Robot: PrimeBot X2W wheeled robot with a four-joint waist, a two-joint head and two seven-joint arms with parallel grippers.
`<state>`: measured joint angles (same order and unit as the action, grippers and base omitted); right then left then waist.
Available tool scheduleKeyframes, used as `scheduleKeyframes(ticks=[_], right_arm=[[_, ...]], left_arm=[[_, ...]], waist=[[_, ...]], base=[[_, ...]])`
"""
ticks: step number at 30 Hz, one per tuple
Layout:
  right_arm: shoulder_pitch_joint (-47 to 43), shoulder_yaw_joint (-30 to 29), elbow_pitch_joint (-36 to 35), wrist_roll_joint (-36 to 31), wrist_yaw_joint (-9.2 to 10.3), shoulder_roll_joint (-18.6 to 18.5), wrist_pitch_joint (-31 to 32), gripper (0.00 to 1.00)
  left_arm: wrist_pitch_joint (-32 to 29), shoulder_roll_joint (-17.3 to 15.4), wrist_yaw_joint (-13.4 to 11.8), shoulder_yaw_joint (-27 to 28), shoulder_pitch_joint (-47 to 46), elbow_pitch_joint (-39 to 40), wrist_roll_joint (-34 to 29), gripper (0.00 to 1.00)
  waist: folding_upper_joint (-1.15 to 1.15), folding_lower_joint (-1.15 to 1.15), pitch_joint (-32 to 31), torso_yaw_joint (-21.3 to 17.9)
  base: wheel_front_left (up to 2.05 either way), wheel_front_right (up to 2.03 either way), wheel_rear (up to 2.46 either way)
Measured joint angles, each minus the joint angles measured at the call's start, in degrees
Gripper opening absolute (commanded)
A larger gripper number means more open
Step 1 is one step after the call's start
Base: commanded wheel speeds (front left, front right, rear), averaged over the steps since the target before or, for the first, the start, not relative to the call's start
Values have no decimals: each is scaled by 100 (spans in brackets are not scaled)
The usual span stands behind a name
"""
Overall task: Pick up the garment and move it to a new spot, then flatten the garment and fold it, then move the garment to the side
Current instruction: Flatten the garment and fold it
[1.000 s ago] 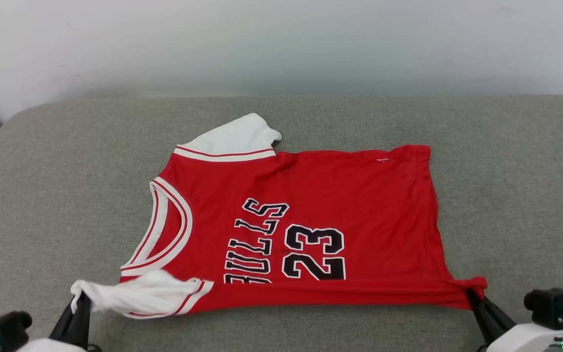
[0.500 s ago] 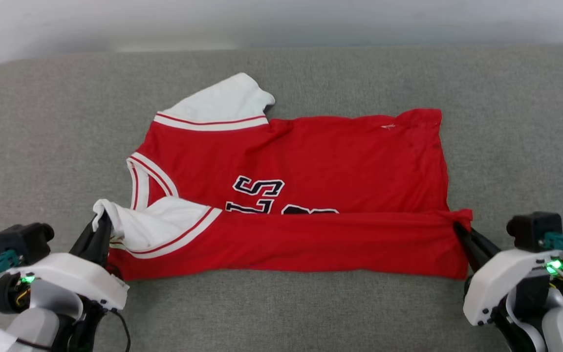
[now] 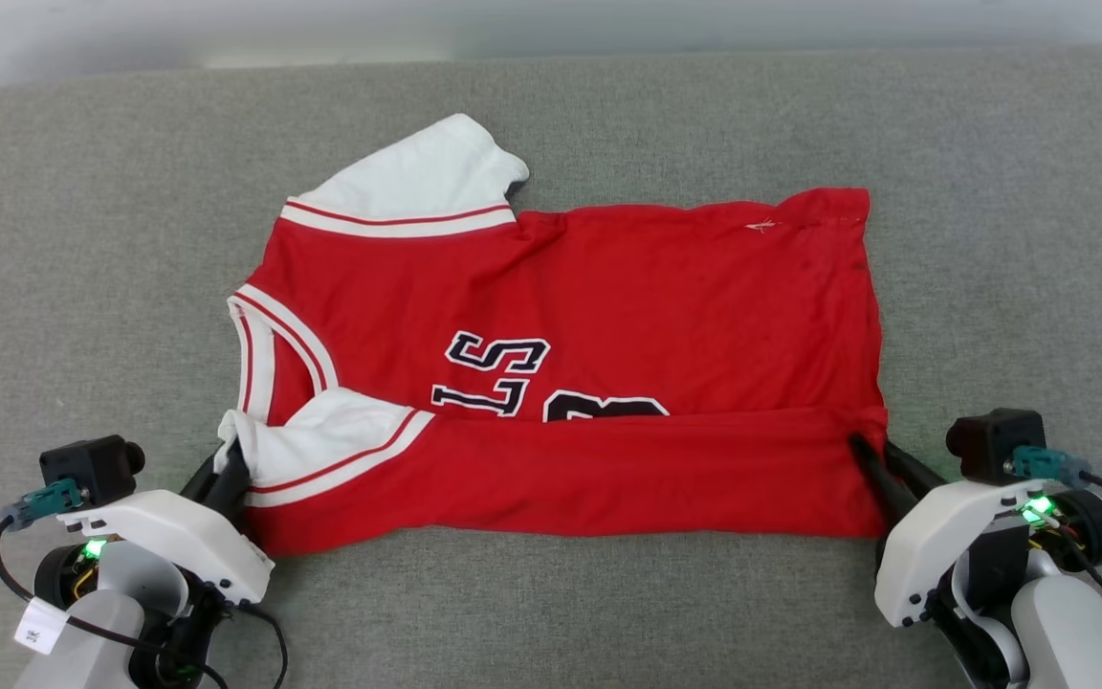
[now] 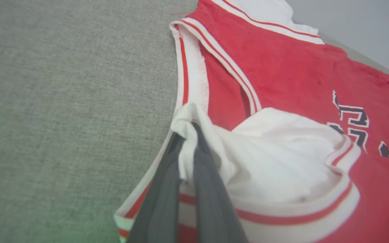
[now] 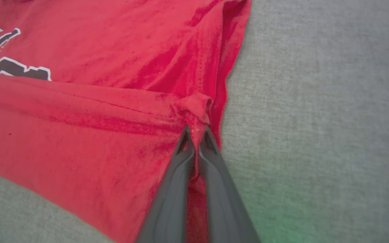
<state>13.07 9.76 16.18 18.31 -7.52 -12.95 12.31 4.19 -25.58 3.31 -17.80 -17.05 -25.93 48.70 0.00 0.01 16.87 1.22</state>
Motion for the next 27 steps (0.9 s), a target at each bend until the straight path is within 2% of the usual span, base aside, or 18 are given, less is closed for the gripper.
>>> scheduleKeyframes(ticks=[6, 9, 12, 17, 23, 27], right_arm=[[-85, -144, -62, -9, 1, 127, -960, 100], [-219, -220, -219, -83, 1, 253, -1190, 100], [-345, -318, -396, -131, 1, 346, -1287, 100], [-616, -466, -827, -283, 1, 506, -1239, 100], [-837, -604, -1306, -390, 1, 644, -1070, 100], [-865, -630, -1548, -452, 1, 728, -1013, 100]], left_arm=[[274, -16, -80, 141, -3, -205, -1, 100], [293, -170, -152, 246, 21, -149, 13, 100], [40, -433, -218, 303, 144, 21, 55, 100], [-794, -1022, -264, 364, 287, 634, 255, 100], [-2382, -1694, -274, 321, 523, 1530, 814, 100], [-3167, -1947, -457, 358, 631, 1931, 1235, 100]], waist=[[0, -1, -275, 11], [0, -1, -449, -2], [0, -1, -627, -31], [0, -1, -844, -80], [0, -1, -849, -165], [0, -1, -737, -242]], base=[[0, 0, 0], [0, 0, 0], [0, 0, 0], [0, 0, 0], [0, 0, 0], [0, 0, 0]])
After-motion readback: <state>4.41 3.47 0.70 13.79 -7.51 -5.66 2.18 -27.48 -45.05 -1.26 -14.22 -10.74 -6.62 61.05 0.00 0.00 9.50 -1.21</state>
